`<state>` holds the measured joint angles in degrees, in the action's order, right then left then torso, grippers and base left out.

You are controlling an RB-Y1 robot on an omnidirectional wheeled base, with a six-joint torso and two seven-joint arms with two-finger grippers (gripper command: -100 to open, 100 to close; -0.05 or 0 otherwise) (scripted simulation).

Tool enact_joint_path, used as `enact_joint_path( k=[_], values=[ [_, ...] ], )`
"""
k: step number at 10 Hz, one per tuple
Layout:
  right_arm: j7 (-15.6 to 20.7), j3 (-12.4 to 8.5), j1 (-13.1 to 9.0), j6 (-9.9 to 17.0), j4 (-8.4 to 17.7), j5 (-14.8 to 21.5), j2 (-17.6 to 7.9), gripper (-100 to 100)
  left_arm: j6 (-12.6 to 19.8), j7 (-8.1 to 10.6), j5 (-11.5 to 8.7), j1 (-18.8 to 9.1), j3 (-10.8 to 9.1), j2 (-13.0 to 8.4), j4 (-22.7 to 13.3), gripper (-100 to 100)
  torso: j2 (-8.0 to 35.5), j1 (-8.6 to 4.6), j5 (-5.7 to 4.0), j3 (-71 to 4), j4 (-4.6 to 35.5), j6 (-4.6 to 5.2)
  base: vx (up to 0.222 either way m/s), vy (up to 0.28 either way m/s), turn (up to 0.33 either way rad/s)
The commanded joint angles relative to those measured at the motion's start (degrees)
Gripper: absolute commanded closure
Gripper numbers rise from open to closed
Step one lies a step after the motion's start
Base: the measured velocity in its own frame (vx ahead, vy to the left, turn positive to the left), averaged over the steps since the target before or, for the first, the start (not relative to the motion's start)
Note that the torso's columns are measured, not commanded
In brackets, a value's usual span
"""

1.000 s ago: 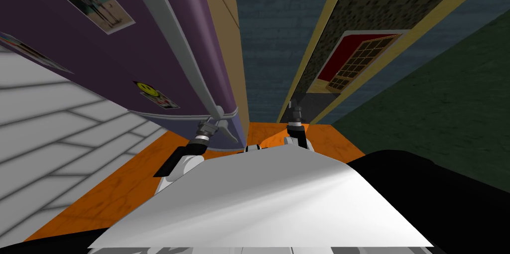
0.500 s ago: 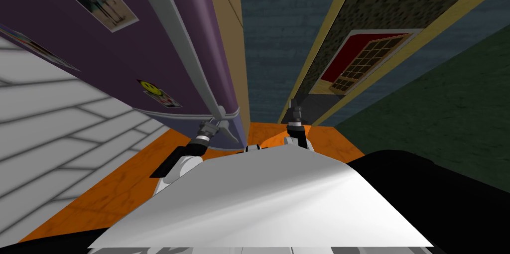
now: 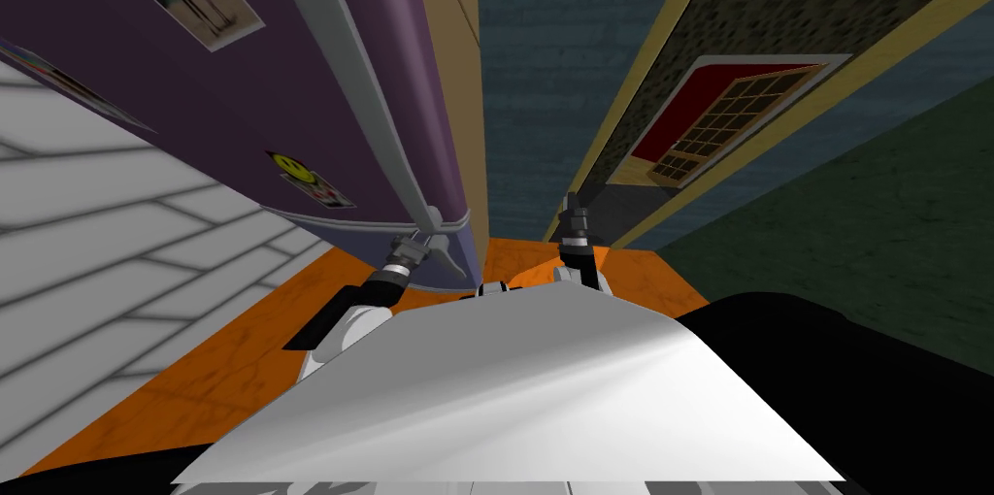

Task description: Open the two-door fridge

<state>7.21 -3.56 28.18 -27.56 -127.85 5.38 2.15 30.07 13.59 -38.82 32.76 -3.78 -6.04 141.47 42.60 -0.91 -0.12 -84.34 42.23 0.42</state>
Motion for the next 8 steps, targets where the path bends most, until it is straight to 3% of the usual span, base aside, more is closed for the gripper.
enact_joint_path(
  k=[1,5,6,8],
  values=[
    [0.0,0.0,0.0,0.0,0.0,0.0,0.0,0,3.5,0.21,-1.5,0.7,0.73,3.3,4.0,-100,0.1,-0.02,-0.03,0.0,0.0,0.0,0.015,0.003,0.04],
    [0.0,0.0,0.0,0.0,0.0,0.0,0.0,0,5.0,0.3,-2.0,0.9,0.72,7.9,8.4,-100,-0.4,0.96,0.15,-0.3,0.0,-0.4,-0.003,-0.027,0.005],
    [0.0,0.0,0.0,0.0,0.0,0.0,0.0,0,5.1,0.36,-1.7,1.1,0.85,7.4,7.9,-100,-0.4,1.1,0.18,-0.3,0.0,-0.42,0.0,0.0,0.0],
    [0.0,0.0,0.0,0.0,0.0,0.0,0.0,0,6.6,0.98,-1.3,-2.3,-1.07,7.5,6.2,-100,-0.3,0.96,0.14,-0.2,0.1,-0.41,-0.019,-0.014,-0.019]
  ],
)
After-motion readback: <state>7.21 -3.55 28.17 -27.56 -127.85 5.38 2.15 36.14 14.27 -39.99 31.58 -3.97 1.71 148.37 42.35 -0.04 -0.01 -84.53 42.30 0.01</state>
